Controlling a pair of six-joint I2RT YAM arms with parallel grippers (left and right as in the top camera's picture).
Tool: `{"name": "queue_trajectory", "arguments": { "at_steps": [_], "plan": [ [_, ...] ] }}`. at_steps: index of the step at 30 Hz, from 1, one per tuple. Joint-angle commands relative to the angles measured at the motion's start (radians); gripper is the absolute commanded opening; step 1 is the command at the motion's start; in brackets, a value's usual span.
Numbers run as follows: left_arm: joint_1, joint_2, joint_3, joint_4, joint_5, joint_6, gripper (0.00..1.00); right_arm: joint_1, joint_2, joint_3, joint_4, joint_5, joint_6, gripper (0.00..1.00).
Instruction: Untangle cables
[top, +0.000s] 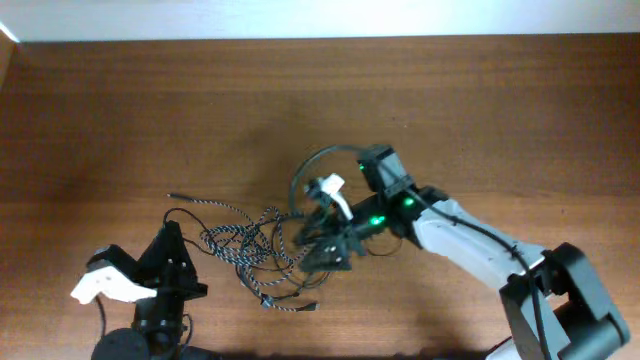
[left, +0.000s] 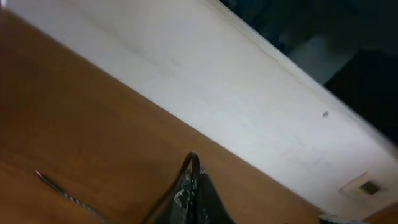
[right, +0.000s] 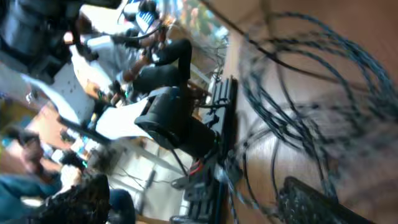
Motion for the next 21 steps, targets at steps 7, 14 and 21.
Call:
{"name": "queue_trajectory", "arguments": {
  "at_steps": [7,14,21],
  "plan": [
    [0.005,0.017,0.002,0.1,0.145,-0.532,0.03,0.346,0.008,0.01,0.273,0.925,-0.011,0.58],
    [0.005,0.017,0.001,-0.317,-0.023,-0.3,0.0,0.106,-0.435,0.01,-0.113,1.228,-0.003,0.04],
    [0.005,0.017,-0.087,-0.412,-0.218,-0.324,0.01,-0.071,-1.16,0.01,-0.431,1.688,0.076,0.04]
  ]
}}
